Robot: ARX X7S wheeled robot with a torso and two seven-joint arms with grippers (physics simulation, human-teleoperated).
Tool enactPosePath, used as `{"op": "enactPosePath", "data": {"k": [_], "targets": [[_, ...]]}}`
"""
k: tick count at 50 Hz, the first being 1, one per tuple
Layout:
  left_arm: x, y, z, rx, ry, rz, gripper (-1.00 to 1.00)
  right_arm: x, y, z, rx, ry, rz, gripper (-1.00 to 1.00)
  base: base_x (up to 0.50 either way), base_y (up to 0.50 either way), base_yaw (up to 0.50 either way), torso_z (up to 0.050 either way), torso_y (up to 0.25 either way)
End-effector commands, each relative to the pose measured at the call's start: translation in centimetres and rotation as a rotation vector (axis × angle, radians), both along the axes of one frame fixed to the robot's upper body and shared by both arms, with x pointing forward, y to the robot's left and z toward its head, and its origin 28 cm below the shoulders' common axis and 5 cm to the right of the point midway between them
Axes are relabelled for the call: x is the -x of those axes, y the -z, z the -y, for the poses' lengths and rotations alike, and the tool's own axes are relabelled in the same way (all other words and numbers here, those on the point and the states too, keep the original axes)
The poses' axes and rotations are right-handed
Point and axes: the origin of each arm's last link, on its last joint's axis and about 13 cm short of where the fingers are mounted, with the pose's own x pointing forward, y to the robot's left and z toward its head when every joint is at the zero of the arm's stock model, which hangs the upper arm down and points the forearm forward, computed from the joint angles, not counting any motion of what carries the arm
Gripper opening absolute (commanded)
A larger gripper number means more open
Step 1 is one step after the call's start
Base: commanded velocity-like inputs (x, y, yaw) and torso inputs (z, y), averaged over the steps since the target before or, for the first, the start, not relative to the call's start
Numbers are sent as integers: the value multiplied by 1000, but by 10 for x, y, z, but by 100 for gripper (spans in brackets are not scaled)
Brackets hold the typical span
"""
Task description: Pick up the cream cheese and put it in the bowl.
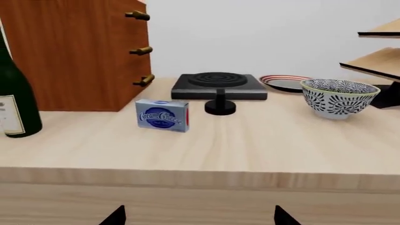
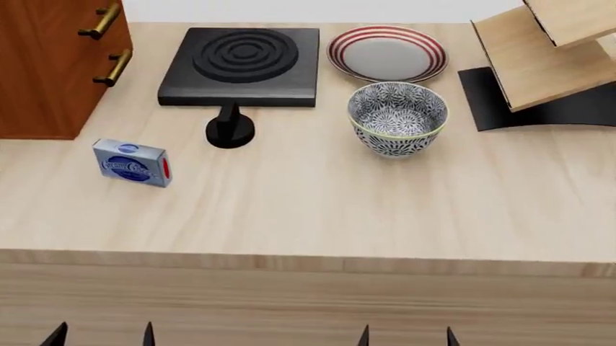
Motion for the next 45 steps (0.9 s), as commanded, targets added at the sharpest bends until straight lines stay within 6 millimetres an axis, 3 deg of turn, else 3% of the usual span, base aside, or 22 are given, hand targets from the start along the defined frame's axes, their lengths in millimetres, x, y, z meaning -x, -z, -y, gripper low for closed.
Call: {"op": "enactPosePath", "data": {"k": [1,7,45], "targets": [[0,1,-1,-2,-13,-2,100,-1,-1,-2,6,1,2,100,0,0,0,50,78],[0,0,-1,4,-6,10,100,-2,-1,-1,9,2,0,100,0,0,0,47,70],[0,2,0,-8,-23,17,100,-2,2,-2,29,10,4,100,241,0,0,0,0]]}}
